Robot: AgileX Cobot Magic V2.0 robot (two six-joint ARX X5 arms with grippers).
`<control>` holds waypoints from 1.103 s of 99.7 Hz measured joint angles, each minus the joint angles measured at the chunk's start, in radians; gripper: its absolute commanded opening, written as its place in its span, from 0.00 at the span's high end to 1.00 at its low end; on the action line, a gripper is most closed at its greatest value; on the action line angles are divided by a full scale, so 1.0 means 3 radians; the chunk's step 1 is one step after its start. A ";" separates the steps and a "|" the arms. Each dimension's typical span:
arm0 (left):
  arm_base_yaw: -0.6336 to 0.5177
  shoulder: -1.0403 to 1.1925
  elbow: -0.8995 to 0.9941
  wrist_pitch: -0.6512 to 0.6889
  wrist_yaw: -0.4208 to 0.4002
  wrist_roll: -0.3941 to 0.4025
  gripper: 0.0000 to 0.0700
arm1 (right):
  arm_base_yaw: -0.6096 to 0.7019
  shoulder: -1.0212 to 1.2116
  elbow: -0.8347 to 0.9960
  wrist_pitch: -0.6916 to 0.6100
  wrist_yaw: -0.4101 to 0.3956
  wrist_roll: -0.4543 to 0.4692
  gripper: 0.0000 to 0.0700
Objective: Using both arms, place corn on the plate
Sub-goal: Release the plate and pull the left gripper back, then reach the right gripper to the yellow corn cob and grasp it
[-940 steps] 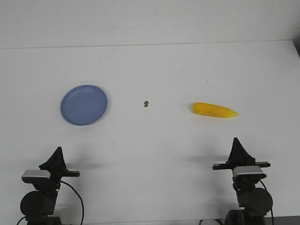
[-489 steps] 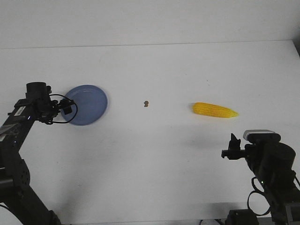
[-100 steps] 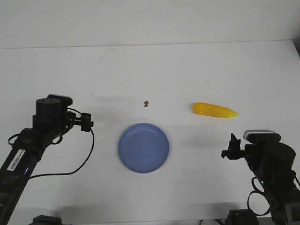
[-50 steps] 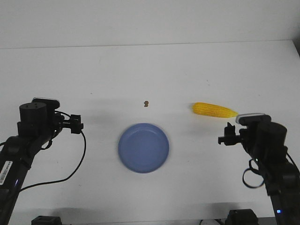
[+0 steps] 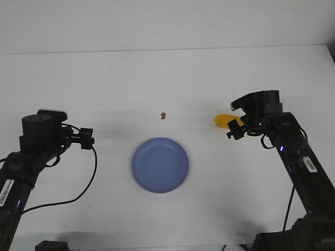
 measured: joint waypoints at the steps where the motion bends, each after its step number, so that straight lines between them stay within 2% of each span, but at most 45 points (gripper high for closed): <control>1: 0.0000 0.0000 0.0000 0.0000 -0.0001 -0.0003 0.26 | 0.0003 0.0024 0.0006 0.0000 -0.0005 -0.0013 0.28; 21: 0.0000 0.0000 0.0000 0.0001 0.0000 -0.0011 0.26 | 0.0028 0.0237 0.0029 0.0015 -0.0076 -0.0248 0.28; 49: -0.0006 0.0000 0.0000 0.0009 -0.0001 -0.0023 0.27 | 0.0028 0.0403 0.0038 0.0304 -0.0076 -0.0490 0.28; 104: -0.0050 0.0000 -0.0001 0.0023 0.0009 -0.0036 0.27 | -0.0148 0.0913 0.0086 0.0593 -0.0075 -0.0573 0.28; 110: -0.0050 0.0000 -0.0001 0.0023 0.0009 -0.0037 0.27 | -0.0181 0.0936 0.0083 0.0618 -0.0075 -0.0568 0.32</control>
